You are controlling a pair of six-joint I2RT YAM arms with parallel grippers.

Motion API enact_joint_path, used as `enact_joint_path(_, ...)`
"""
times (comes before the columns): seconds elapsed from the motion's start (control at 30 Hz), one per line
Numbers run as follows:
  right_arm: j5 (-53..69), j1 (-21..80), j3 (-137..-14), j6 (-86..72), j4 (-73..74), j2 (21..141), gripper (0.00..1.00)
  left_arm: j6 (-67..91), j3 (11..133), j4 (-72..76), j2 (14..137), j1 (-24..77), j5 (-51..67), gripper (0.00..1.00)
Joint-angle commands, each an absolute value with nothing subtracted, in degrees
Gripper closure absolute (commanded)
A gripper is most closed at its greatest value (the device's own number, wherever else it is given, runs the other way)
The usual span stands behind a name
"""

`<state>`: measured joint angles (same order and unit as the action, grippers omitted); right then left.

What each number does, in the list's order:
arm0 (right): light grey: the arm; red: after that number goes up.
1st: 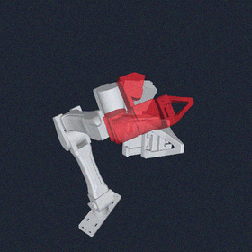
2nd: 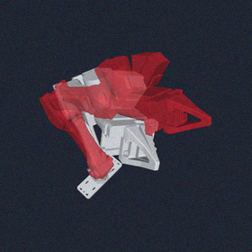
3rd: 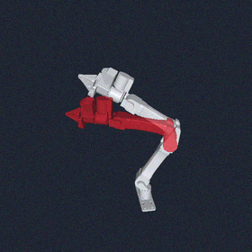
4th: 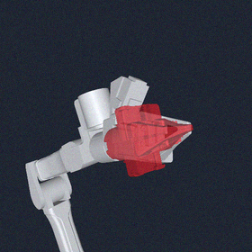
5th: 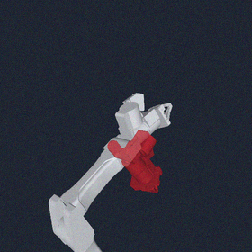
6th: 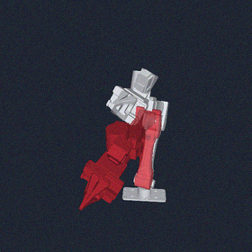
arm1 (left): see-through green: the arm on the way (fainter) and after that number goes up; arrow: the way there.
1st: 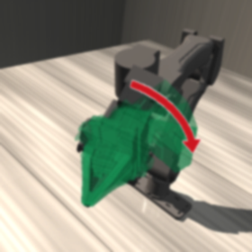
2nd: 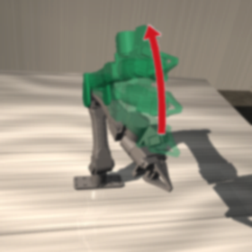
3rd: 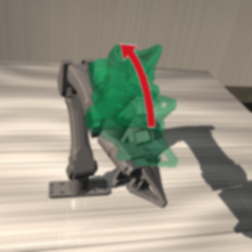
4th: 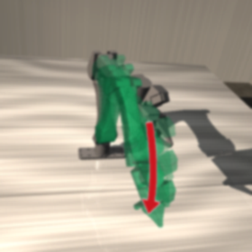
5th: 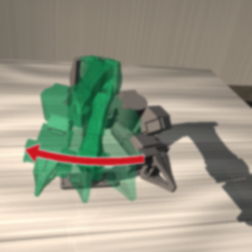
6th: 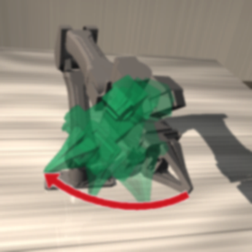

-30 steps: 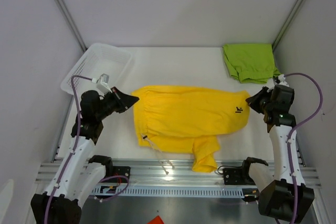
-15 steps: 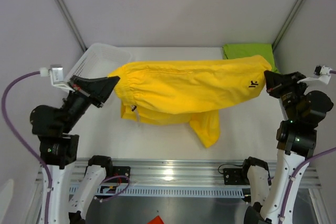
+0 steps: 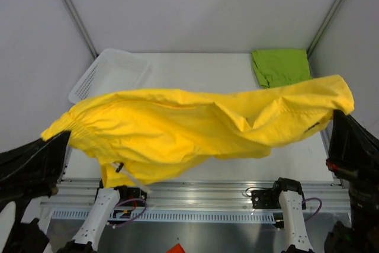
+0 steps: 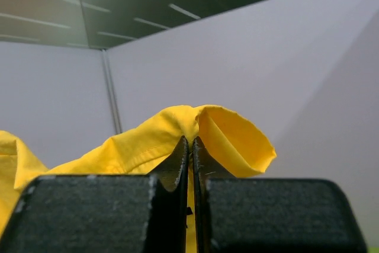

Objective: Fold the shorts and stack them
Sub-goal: Flatten the shorts out

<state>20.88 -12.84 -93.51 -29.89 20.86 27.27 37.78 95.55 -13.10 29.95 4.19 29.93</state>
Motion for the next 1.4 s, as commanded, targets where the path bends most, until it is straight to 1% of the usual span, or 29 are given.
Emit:
enact_joint_path(0.0,14.5,-9.0,-99.4,-27.2,28.1,28.4,1.00,35.1,103.1,-20.3,32.1,3.5,28.4,1.00)
enact_joint_path(0.03,14.2,-7.1,-103.0,-26.8,29.4,29.3,1.00,35.0,105.4,-21.1,32.4,3.6,28.5,1.00)
enact_joint_path(0.1,13.5,-5.7,-105.3,-26.8,33.4,30.1,1.00,35.3,105.4,-23.0,32.4,3.5,27.6,1.00)
enact_joint_path(0.2,10.8,-4.2,-106.1,-26.5,39.7,32.0,1.00,35.9,100.9,-24.3,31.8,3.9,25.9,1.00)
enact_joint_path(0.23,9.8,-3.9,-105.6,-26.5,41.5,33.0,1.00,36.1,95.9,-24.3,31.6,4.0,25.6,1.00)
enact_joint_path(0.3,6.8,-2.3,-100.7,-27.1,44.6,33.4,1.00,36.8,91.8,-23.8,30.0,4.1,24.3,1.00)
enact_joint_path(0.33,6.0,-1.7,-97.9,-27.8,44.8,33.1,1.00,37.2,87.0,-23.8,29.3,4.1,23.6,1.00)
enact_joint_path(0.37,5.3,-1.1,-91.3,-29.1,44.7,31.8,1.00,37.6,82.0,-23.7,28.6,4.1,23.3,1.00)
enact_joint_path(0.43,3.2,-0.2,-84.9,-30.5,44.9,30.7,1.00,39.4,72.7,-22.2,26.0,4.1,22.7,1.00)
enact_joint_path(0.47,2.8,-0.2,-81.7,-31.2,44.3,29.5,1.00,40.7,62.4,-21.4,25.0,4.0,22.5,1.00)
enact_joint_path(0.5,2.3,1.4,-75.4,-31.5,44.1,29.0,1.00,41.0,58.7,-18.7,23.8,4.1,22.3,1.00)
enact_joint_path(0.53,2.3,1.3,-72.0,-31.6,43.4,28.7,1.00,41.7,55.1,-17.0,21.6,4.0,21.3,1.00)
enact_joint_path(0.57,2.7,1.3,-68.7,-31.8,41.2,28.5,1.00,42.8,52.0,-15.6,20.7,4.0,20.7,1.00)
enact_joint_path(0.6,3.9,1.3,-61.9,-32.6,40.0,28.2,1.00,43.4,42.1,-12.3,19.9,4.0,20.0,1.00)
enact_joint_path(0.67,5.6,1.3,-54.8,-33.7,33.4,28.0,1.00,45.1,33.4,-8.0,18.0,4.0,19.3,1.00)
enact_joint_path(0.73,6.2,1.3,-45.2,-35.8,28.1,28.2,1.00,45.6,24.4,-2.2,16.8,4.0,16.5,1.00)
enact_joint_path(0.77,6.2,1.2,-42.6,-36.4,21.9,28.7,1.00,46.0,22.5,2.2,16.8,4.0,15.3,1.00)
enact_joint_path(0.83,5.3,1.2,-37.0,-37.5,13.6,32.7,1.00,46.0,16.2,6.3,18.4,4.1,12.2,1.00)
enact_joint_path(0.87,4.9,1.1,-35.9,-37.7,10.7,34.9,1.00,46.5,14.8,11.8,19.5,4.1,10.0,1.00)
enact_joint_path(0.9,5.0,1.1,-34.2,-37.5,7.6,40.4,1.00,46.8,11.8,14.5,21.5,4.0,9.2,1.00)
enact_joint_path(0.93,5.2,1.1,-33.9,-37.4,2.5,43.7,1.00,46.9,11.1,17.5,26.5,4.1,8.6,1.00)
enact_joint_path(0.97,5.4,1.1,-33.9,-37.4,0.5,47.2,1.00,46.9,10.3,24.5,29.7,4.1,8.7,1.00)
enact_joint_path(1.03,7.1,1.0,-34.0,-37.4,-7.4,56.4,1.00,46.1,10.0,30.0,36.4,4.1,8.6,1.00)
enact_joint_path(1.07,7.3,0.9,-34.3,-37.5,-9.4,58.9,1.00,45.6,10.4,34.6,42.8,4.1,8.9,1.00)
enact_joint_path(1.13,7.5,0.9,-35.0,-38.0,-13.8,64.9,1.00,44.4,12.4,38.3,48.5,4.1,9.0,1.00)
enact_joint_path(1.17,8.1,0.9,-36.1,-38.0,-15.1,66.7,1.00,44.3,13.7,41.2,53.3,4.1,9.0,1.00)
enact_joint_path(1.27,7.6,1.0,-40.1,-37.4,-17.3,72.8,1.00,42.9,16.3,46.7,58.9,4.0,9.1,1.00)
enact_joint_path(1.33,6.8,0.9,-42.8,-36.9,-17.2,75.9,1.00,42.1,18.0,47.9,63.9,4.0,8.2,1.00)
enact_joint_path(1.37,6.5,0.8,-44.1,-36.7,-17.5,79.0,1.00,41.5,21.8,46.3,65.7,4.0,8.0,0.99)
